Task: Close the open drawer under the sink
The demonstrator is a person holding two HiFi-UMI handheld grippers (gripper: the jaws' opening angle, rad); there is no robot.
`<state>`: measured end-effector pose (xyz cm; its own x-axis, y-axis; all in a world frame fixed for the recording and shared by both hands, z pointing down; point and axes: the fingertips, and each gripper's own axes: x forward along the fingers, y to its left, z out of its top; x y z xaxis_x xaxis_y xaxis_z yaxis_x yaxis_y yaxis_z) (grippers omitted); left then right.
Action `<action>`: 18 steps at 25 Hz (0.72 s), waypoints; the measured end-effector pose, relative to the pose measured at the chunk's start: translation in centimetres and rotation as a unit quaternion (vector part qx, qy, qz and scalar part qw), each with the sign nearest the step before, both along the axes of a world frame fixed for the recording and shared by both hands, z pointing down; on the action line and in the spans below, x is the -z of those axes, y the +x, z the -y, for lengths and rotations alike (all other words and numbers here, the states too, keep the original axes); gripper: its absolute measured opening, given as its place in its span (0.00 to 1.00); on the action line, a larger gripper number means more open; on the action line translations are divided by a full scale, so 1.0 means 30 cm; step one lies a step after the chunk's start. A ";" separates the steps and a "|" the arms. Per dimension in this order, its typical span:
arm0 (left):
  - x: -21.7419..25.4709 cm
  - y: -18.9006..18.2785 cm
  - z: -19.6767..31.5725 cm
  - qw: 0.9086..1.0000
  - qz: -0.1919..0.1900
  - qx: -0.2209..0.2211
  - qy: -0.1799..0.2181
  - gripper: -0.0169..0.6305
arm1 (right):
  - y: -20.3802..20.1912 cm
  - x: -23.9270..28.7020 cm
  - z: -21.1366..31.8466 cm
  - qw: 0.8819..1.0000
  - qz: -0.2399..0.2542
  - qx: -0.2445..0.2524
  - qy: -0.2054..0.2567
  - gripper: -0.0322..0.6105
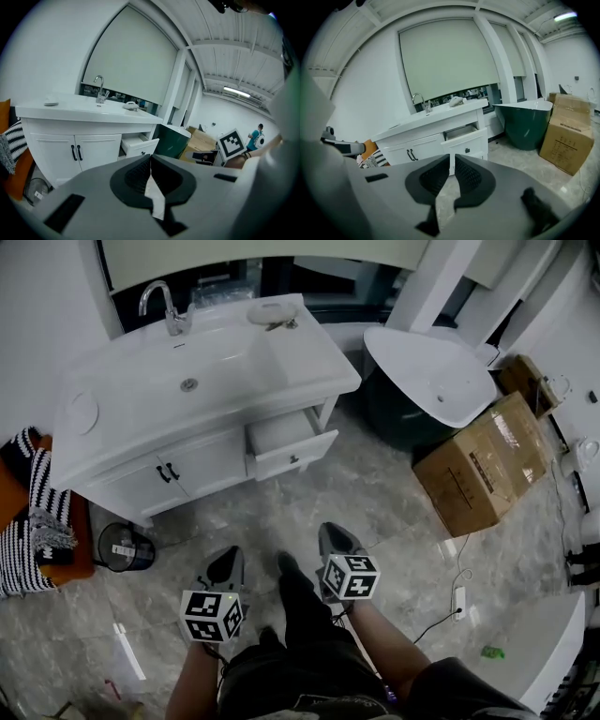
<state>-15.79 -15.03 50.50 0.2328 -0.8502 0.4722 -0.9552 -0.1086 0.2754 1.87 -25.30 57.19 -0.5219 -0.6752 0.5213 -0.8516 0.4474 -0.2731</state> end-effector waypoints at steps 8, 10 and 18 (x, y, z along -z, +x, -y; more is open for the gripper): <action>-0.116 -0.027 0.310 1.000 -0.019 0.012 0.001 0.05 | -0.092 -0.179 0.357 0.999 -0.017 0.034 -0.006 0.11; -0.157 -0.040 0.384 1.000 -0.021 0.018 -0.004 0.05 | -0.131 -0.239 0.427 0.999 -0.016 0.042 -0.016 0.24; -0.406 -0.126 0.579 0.997 -0.008 0.069 -0.034 0.05 | -0.207 -0.513 0.641 0.996 -0.060 0.060 -0.028 0.28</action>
